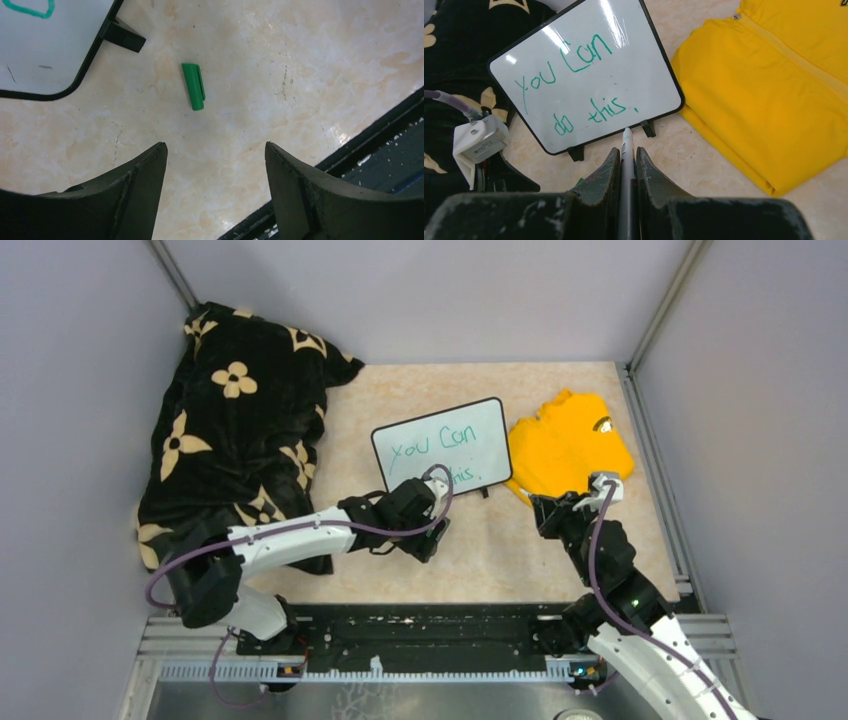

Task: Write a sentence on the whiteboard
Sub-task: Close the whiteboard marker at the center of the board.

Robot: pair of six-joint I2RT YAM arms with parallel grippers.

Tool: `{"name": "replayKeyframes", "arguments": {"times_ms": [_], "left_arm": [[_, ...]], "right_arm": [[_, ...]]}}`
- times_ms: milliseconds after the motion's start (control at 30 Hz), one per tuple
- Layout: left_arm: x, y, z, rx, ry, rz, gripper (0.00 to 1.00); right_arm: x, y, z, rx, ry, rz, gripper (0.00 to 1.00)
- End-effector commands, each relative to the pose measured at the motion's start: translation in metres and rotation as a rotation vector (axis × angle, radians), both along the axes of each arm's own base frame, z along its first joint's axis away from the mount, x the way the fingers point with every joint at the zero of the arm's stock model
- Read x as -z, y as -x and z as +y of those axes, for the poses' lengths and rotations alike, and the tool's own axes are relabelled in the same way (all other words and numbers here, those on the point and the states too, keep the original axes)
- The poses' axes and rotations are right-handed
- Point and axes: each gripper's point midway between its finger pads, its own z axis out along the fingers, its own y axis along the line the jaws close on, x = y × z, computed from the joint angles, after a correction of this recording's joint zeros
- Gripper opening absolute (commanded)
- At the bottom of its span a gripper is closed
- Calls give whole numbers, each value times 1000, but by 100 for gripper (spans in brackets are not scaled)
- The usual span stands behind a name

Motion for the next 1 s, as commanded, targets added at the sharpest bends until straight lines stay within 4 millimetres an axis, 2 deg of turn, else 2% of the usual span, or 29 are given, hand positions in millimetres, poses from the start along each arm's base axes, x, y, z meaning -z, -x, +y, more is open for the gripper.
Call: {"name": "replayKeyframes", "arguments": {"times_ms": [0, 233, 367, 800, 967], "left_arm": [[2, -20, -10, -45, -34, -43, 75], [29, -36, -23, -122, -92, -22, 61], [35, -41, -27, -159, -84, -18, 55], [53, -43, -24, -208, -89, 18, 43], [58, -39, -21, -229, -88, 41, 30]], "right_arm": [[-18, -1, -1, 5, -28, -43, 0], [-16, -2, -1, 10, -28, -49, 0], [-17, -2, -2, 12, -27, -48, 0], [-16, -1, -2, 8, -27, -48, 0], [-17, 0, -2, 8, -29, -51, 0]]}}
